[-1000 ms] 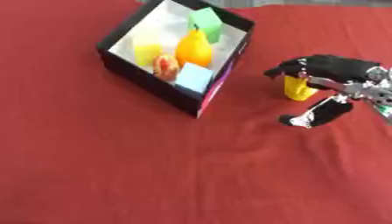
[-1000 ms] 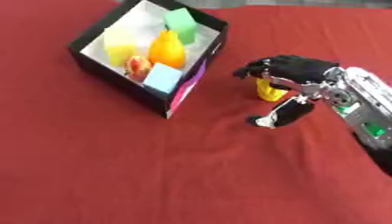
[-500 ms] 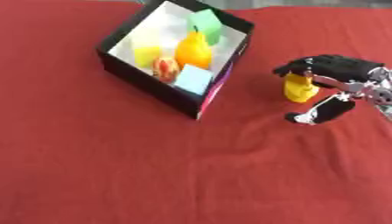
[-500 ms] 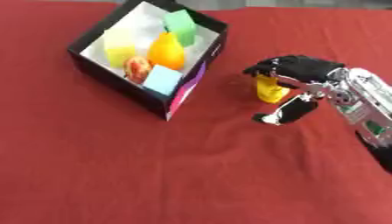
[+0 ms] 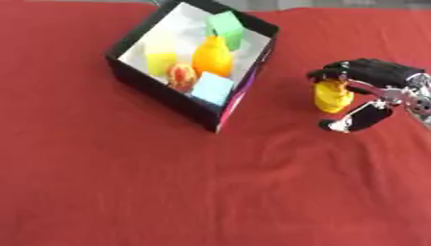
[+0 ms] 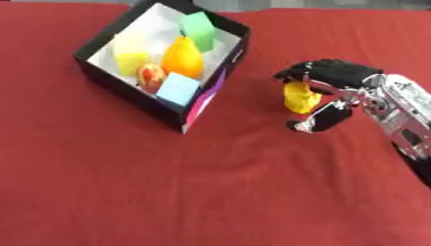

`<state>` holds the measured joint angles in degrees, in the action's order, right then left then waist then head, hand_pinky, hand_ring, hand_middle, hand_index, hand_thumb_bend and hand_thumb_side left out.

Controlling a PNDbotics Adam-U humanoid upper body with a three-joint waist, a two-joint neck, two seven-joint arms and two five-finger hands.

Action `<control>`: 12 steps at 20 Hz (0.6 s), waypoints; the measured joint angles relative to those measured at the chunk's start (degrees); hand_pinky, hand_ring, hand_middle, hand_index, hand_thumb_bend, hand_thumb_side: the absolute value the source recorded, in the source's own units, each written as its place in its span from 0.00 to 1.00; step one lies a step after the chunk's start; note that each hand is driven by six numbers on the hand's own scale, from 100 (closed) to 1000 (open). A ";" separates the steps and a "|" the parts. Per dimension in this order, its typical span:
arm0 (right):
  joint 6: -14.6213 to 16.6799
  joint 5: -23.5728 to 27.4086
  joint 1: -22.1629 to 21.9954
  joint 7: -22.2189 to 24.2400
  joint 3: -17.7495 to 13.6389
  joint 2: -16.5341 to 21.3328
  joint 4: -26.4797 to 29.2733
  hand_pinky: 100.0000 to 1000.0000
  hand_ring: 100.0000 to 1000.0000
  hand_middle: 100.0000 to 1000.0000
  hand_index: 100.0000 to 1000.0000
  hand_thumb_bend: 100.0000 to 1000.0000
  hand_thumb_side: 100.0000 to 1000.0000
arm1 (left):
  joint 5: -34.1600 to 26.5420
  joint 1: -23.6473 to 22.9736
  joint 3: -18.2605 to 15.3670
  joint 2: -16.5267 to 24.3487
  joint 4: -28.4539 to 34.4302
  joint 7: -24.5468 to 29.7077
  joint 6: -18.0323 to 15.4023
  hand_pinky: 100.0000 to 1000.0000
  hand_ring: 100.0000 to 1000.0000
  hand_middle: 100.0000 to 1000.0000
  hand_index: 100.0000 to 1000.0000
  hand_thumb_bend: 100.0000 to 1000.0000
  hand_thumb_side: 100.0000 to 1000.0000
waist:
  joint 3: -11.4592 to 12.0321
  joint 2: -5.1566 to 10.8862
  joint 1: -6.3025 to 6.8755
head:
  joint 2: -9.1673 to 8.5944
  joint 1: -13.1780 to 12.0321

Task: Pick up objects on the table and place them in the box.

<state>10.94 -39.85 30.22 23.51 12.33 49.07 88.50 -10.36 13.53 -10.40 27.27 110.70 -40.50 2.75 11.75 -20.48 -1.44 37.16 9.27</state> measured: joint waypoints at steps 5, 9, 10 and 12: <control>-0.10 0.36 0.10 -0.12 -0.10 0.00 -0.35 0.78 0.77 0.66 0.87 0.36 0.20 | -0.15 -0.04 0.00 0.00 -0.26 0.15 -0.03 0.73 0.66 0.61 0.71 0.22 0.43 | 0.00 -0.02 0.05 | -0.01 0.16; -0.08 1.26 0.30 -0.17 -0.10 -0.01 -0.60 0.74 0.69 0.66 0.88 0.38 0.17 | -0.15 -0.04 0.01 -0.01 -0.26 0.28 -0.02 0.73 0.66 0.61 0.71 0.22 0.43 | 0.00 -0.02 0.06 | -0.02 0.24; -0.01 1.47 0.32 -0.22 -0.10 -0.01 -0.65 0.73 0.65 0.65 0.88 0.38 0.15 | -0.14 -0.04 0.01 -0.01 -0.26 0.29 -0.01 0.73 0.66 0.61 0.71 0.22 0.43 | 0.01 -0.02 0.06 | -0.02 0.27; 0.12 2.16 0.35 -0.31 -0.10 -0.01 -0.68 0.71 0.63 0.66 0.88 0.37 0.11 | -0.14 -0.04 0.01 -0.01 -0.26 0.30 0.00 0.73 0.66 0.61 0.71 0.22 0.43 | 0.05 -0.02 0.06 | -0.02 0.37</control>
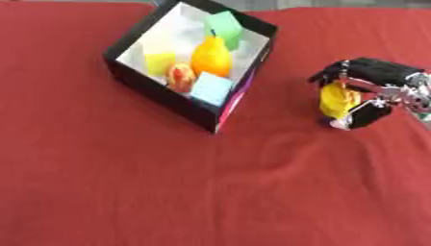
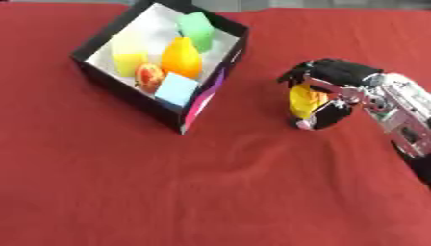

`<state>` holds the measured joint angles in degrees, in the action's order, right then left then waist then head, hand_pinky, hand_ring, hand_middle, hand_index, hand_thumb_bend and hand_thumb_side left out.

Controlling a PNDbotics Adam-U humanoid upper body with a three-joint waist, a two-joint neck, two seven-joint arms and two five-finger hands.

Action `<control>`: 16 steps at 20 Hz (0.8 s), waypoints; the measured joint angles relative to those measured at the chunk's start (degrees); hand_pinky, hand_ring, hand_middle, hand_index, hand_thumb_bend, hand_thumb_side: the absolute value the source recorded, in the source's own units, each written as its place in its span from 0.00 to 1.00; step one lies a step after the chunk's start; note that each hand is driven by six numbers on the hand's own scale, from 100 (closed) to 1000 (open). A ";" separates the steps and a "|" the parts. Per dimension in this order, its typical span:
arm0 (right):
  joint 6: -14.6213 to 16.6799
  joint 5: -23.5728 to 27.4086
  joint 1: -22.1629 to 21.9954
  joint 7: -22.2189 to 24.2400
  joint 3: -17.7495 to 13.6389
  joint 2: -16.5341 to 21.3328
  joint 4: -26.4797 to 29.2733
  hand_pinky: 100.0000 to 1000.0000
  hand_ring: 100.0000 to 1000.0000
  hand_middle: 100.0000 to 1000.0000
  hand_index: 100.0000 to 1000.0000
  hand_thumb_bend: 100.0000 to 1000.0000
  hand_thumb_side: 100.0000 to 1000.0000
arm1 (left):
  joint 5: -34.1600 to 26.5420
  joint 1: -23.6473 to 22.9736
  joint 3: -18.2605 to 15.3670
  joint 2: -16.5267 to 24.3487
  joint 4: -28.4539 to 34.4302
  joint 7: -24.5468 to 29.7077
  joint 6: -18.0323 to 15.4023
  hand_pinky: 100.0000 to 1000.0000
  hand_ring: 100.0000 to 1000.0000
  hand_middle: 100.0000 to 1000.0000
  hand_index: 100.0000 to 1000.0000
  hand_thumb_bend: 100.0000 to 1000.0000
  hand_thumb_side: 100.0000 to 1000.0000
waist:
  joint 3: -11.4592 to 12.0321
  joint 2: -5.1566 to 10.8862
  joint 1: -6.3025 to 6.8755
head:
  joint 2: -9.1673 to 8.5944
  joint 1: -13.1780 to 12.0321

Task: Pick up objects on the table and place them in the box.

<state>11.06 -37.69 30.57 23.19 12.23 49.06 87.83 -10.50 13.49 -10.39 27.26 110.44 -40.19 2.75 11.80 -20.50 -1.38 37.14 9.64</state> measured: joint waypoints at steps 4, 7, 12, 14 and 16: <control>0.26 1.94 0.10 0.19 0.00 0.00 -0.29 0.67 0.58 0.64 0.87 0.36 0.08 | 0.02 0.01 0.00 0.00 0.00 0.00 0.00 0.73 0.66 0.61 0.71 0.22 0.43 | 0.03 0.00 0.00 | 0.00 0.02; 0.25 3.43 0.11 0.24 0.00 0.00 -0.50 0.66 0.57 0.62 0.86 0.36 0.05 | 0.02 0.02 0.01 0.00 0.00 0.02 0.02 0.73 0.66 0.61 0.71 0.22 0.43 | 0.03 -0.01 -0.02 | -0.01 0.03; -0.09 5.85 0.15 0.11 0.00 0.00 -0.83 0.67 0.58 0.62 0.86 0.36 0.04 | 0.02 0.03 0.01 -0.01 0.00 0.07 0.04 0.73 0.66 0.60 0.70 0.22 0.43 | 0.03 -0.02 -0.01 | -0.01 0.10; -0.14 6.52 0.21 0.08 -0.01 0.00 -0.85 0.73 0.65 0.67 0.88 0.37 0.10 | 0.04 0.04 0.01 -0.01 0.00 0.17 0.12 0.73 0.66 0.60 0.70 0.22 0.43 | 0.03 -0.02 0.01 | -0.01 0.10; -0.05 6.71 0.31 0.02 -0.20 0.00 -0.74 0.78 0.72 0.72 0.91 0.36 0.10 | 0.12 0.04 0.01 -0.01 0.00 0.25 0.20 0.73 0.66 0.60 0.70 0.22 0.43 | 0.02 -0.02 0.02 | -0.01 0.10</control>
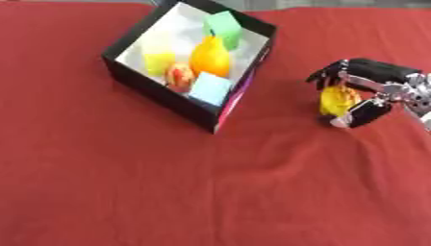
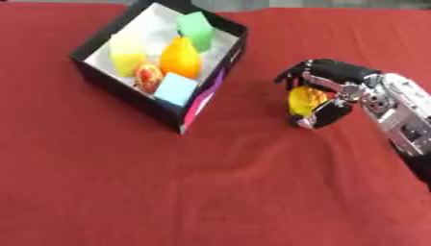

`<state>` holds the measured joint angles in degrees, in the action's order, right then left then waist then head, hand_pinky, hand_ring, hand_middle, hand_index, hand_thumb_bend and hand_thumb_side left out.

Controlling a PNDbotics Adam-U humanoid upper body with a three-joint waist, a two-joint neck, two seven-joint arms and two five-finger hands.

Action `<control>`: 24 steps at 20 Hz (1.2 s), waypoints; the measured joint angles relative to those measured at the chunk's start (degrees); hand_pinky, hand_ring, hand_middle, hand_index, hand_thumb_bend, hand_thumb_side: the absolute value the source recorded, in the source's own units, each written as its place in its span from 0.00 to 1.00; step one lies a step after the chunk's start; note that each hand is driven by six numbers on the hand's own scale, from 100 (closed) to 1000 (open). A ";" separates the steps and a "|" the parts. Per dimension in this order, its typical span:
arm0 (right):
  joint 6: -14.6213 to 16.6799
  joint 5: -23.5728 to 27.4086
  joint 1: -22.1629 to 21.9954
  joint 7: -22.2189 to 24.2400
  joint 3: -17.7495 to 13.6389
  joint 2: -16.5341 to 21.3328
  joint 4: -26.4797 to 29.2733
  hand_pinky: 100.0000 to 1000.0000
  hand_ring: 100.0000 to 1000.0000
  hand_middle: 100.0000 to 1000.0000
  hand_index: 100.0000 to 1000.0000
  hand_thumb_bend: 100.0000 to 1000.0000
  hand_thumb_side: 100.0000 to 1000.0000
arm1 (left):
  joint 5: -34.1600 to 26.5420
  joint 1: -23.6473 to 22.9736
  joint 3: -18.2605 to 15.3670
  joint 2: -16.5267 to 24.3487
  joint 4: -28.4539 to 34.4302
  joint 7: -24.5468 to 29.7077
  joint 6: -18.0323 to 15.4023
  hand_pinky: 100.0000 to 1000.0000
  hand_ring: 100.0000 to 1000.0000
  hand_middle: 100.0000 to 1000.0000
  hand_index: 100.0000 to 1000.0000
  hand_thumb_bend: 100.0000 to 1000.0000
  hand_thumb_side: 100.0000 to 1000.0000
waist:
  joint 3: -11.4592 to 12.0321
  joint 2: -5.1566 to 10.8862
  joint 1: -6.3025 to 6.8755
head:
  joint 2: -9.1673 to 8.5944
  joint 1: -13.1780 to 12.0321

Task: Pick up objects on the table and place them in the box.

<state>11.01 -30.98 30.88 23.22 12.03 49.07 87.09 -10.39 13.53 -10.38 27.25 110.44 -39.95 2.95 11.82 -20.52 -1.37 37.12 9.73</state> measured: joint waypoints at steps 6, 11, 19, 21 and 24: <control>2.24 0.51 0.07 1.66 -1.69 0.06 0.74 0.87 0.80 0.78 0.94 0.24 0.21 | 0.15 0.00 0.00 -0.01 0.00 0.03 0.04 0.73 0.66 0.60 0.70 0.22 0.43 | -0.01 0.00 -0.04 | -0.01 -0.09; 3.75 3.48 0.06 4.05 -3.95 0.64 0.82 0.89 0.82 0.79 0.95 0.23 0.25 | 0.19 -0.02 -0.01 -0.02 0.00 0.00 0.09 0.73 0.66 0.60 0.70 0.21 0.43 | -0.09 0.00 -0.14 | -0.01 -0.26; 3.79 5.34 -1.18 5.12 -6.31 2.34 2.23 0.91 0.85 0.82 0.96 0.29 0.37 | 0.32 -0.11 -0.02 -0.02 -0.01 -0.15 0.24 0.73 0.66 0.60 0.70 0.21 0.43 | -0.43 0.01 -0.16 | -0.01 -0.51; 4.18 5.36 -1.74 5.54 -6.59 2.81 2.59 0.91 0.85 0.82 0.96 0.31 0.39 | 0.32 -0.21 -0.02 -0.02 -0.01 -0.18 0.28 0.73 0.66 0.60 0.70 0.21 0.43 | -0.48 0.02 -0.15 | -0.01 -0.52; 4.87 5.30 -2.51 6.23 -7.04 3.41 2.63 0.91 0.85 0.82 0.96 0.33 0.40 | 0.32 -0.40 -0.03 -0.02 -0.02 -0.21 0.31 0.73 0.66 0.60 0.70 0.21 0.43 | -0.55 0.02 -0.12 | -0.01 -0.53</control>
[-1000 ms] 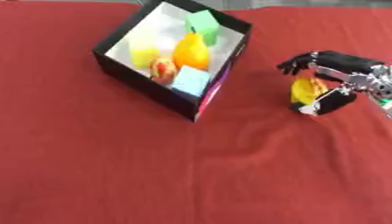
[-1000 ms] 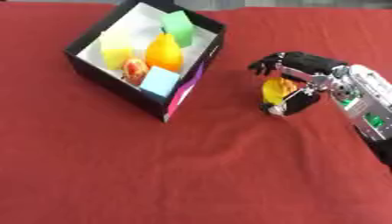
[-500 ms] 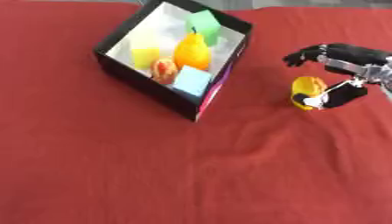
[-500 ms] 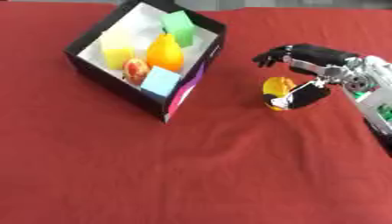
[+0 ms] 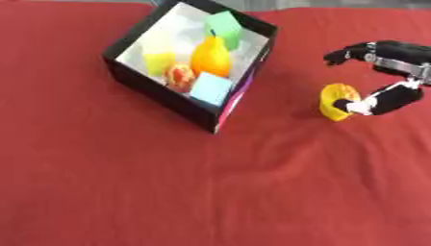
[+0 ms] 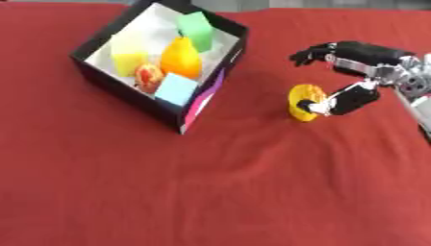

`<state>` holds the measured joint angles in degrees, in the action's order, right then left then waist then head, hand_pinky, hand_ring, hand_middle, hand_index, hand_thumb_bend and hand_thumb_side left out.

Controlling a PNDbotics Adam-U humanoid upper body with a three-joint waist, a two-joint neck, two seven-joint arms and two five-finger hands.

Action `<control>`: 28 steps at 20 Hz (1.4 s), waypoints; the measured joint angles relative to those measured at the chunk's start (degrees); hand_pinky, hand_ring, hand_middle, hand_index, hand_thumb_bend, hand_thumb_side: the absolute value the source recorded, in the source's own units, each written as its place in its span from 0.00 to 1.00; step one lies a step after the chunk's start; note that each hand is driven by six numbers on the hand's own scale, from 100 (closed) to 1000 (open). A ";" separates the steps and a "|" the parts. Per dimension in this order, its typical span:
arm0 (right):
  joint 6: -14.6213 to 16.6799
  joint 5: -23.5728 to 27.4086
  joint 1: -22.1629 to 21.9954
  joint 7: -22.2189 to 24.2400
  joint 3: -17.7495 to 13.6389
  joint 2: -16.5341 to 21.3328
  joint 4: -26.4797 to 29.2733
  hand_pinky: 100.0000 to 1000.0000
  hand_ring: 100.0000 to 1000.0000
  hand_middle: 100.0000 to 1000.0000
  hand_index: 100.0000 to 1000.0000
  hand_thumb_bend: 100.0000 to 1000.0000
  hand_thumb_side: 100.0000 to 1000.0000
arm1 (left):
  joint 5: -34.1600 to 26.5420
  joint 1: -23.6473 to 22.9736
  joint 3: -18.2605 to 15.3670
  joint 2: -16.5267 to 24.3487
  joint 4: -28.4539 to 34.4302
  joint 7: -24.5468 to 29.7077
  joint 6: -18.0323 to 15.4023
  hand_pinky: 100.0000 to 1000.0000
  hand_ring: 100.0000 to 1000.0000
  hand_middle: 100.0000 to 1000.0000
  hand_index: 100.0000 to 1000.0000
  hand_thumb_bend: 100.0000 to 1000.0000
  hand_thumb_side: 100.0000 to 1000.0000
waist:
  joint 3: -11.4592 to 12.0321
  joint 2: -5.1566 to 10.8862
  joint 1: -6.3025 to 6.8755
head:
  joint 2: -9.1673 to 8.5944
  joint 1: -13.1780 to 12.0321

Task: Pick up objects on the table and place them in the box.

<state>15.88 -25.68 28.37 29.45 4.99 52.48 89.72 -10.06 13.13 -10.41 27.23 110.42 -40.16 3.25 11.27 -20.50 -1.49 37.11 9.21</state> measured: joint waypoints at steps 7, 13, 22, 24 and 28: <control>0.83 -1.33 -0.68 0.82 -0.35 0.27 0.03 0.92 0.86 0.82 0.97 0.40 0.44 | 0.00 0.00 0.00 0.00 -0.03 0.01 0.02 0.73 0.66 0.60 0.70 0.21 0.43 | -0.10 0.00 0.18 | -0.03 0.00; 1.31 -4.50 -0.64 0.91 -0.15 0.27 -1.34 0.90 0.85 0.81 0.96 0.42 0.45 | 0.00 -0.01 0.00 0.00 -0.32 0.12 0.12 0.73 0.66 0.60 0.70 0.21 0.43 | 0.13 0.00 0.19 | -0.50 0.04; 1.27 -7.90 -0.08 -0.45 1.39 -0.35 -4.74 0.85 0.79 0.72 0.91 0.46 0.41 | 0.00 -0.01 0.00 0.00 -0.33 0.21 0.20 0.73 0.66 0.60 0.70 0.21 0.43 | 0.47 -0.02 0.21 | -0.94 0.25; 1.12 -8.64 -0.08 -0.72 1.66 -0.50 -5.32 0.83 0.78 0.70 0.89 0.46 0.41 | 0.00 -0.01 0.00 0.00 -0.33 0.22 0.21 0.73 0.66 0.60 0.70 0.21 0.43 | 0.53 -0.04 0.21 | -0.94 0.27; 0.78 -9.34 -0.09 -1.34 1.89 -0.95 -6.16 0.80 0.72 0.60 0.82 0.43 0.36 | 0.00 -0.02 0.00 -0.01 -0.34 0.23 0.21 0.73 0.66 0.60 0.70 0.21 0.43 | 0.58 -0.06 0.21 | -0.95 0.27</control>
<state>16.66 -35.02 28.28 28.12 6.88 51.53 83.56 -10.06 13.12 -10.41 27.22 110.09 -39.93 3.46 11.85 -20.57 -1.28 36.16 9.48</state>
